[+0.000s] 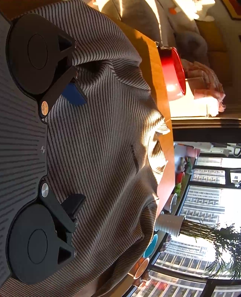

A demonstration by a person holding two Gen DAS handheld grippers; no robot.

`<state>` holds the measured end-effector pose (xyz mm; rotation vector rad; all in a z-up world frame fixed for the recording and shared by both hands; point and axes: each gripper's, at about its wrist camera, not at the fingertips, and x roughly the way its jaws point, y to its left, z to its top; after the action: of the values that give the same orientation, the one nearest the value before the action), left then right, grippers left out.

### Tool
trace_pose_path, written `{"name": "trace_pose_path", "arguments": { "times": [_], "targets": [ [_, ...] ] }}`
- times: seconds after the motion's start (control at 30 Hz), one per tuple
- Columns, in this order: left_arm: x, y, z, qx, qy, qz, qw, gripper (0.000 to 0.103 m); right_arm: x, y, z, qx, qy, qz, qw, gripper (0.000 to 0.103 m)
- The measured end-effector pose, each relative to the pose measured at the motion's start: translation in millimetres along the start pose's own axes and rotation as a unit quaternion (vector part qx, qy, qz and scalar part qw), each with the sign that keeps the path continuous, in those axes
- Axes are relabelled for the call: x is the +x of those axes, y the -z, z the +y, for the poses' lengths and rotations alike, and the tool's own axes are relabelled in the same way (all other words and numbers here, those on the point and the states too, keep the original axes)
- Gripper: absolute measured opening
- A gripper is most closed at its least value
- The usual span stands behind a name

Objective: Fold clothes
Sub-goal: 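Grasp the sweater sleeve with the right gripper and fold it across the body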

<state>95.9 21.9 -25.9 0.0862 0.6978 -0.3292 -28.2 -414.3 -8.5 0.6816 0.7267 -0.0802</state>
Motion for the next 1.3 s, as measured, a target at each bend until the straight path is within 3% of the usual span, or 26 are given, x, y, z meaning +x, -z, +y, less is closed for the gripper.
{"name": "trace_pose_path", "arguments": {
  "times": [0.1,0.23,0.27,0.3,0.33,0.43,0.5,0.6,0.73,0.9,1.03,1.13,1.3],
  "targets": [
    [0,0,0,0.001,0.000,0.000,1.0000,0.103,14,8,-32,0.109,-0.026,0.006,0.994,0.044],
    [0,0,-1,0.002,-0.002,0.001,1.0000,0.103,46,18,-61,0.183,-0.052,0.012,0.982,0.044],
    [0,0,-1,0.002,-0.003,0.002,1.0000,0.103,44,9,-52,0.166,-0.054,0.002,0.985,0.035],
    [-1,1,-2,0.001,-0.002,0.001,1.0000,0.103,43,0,-44,0.148,-0.056,-0.007,0.987,0.014],
    [-2,2,-3,0.000,-0.002,0.001,1.0000,0.103,42,-9,-35,0.130,-0.058,-0.017,0.990,0.009],
    [-7,4,-6,-0.004,0.012,-0.002,0.9999,0.103,38,-36,-10,0.075,-0.063,-0.047,0.994,0.007],
    [-9,5,-9,-0.003,0.023,-0.004,0.9997,0.103,6,-78,32,-0.006,-0.070,-0.117,0.991,0.006],
    [-11,5,-10,-0.006,0.035,-0.007,0.9993,0.103,-33,-123,101,-0.114,-0.081,-0.195,0.971,0.004],
    [-11,6,-5,-0.019,0.046,-0.011,0.9987,0.103,-38,-136,191,-0.218,-0.118,-0.212,0.945,0.004],
    [-11,5,-4,-0.022,0.048,-0.013,0.9985,0.103,21,-101,279,-0.291,-0.166,-0.138,0.932,0.004],
    [-11,6,-3,-0.024,0.049,-0.015,0.9984,0.103,75,-65,326,-0.320,-0.193,-0.067,0.925,0.004],
    [-11,6,-1,-0.029,0.053,-0.017,0.9980,0.103,104,-39,345,-0.335,-0.200,-0.023,0.920,0.004],
    [-12,7,2,-0.034,0.058,-0.019,0.9975,0.103,130,-16,362,-0.337,-0.217,0.014,0.916,0.004]
  ]
}}
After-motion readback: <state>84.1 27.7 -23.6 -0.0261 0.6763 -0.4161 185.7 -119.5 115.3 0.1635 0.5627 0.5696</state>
